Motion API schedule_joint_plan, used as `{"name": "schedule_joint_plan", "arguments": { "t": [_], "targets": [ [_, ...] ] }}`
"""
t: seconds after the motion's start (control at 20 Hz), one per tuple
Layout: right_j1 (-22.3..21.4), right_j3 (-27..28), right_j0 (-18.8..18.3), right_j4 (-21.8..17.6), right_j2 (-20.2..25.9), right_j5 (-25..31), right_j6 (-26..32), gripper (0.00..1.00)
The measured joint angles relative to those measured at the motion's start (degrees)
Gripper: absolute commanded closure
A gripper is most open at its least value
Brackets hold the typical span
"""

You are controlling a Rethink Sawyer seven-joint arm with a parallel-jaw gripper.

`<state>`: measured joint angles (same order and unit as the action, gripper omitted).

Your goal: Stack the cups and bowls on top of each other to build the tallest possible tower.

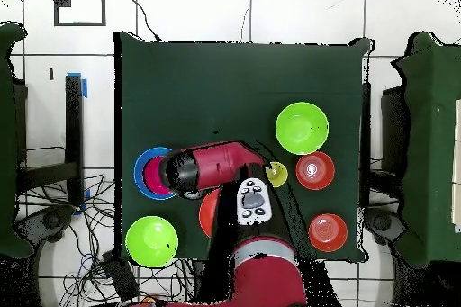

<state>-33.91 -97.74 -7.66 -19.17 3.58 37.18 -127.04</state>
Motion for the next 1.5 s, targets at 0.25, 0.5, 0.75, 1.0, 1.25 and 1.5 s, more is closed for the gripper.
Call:
{"name": "schedule_joint_plan", "arguments": {
  "t": [0.25, 0.5, 0.75, 1.0, 1.25, 1.5],
  "targets": [
    [0.0, 0.0, -6.0, -1.9, 1.6, 0.0, 0.0, 0.0],
    [0.0, 0.0, -12.0, -4.2, 3.8, 0.0, 0.0, 0.0],
    [0.3, 0.0, -16.5, -4.8, 8.0, -2.6, 0.0, 0.0],
    [3.3, 0.0, -19.1, -6.2, 11.8, -9.0, 0.0, 0.0],
    [5.6, 0.0, -19.5, -7.4, 14.0, -11.0, 0.0, 0.0],
    [7.1, 0.0, -19.4, -7.8, 15.9, -10.9, 0.0, 0.0]
  ]
}}
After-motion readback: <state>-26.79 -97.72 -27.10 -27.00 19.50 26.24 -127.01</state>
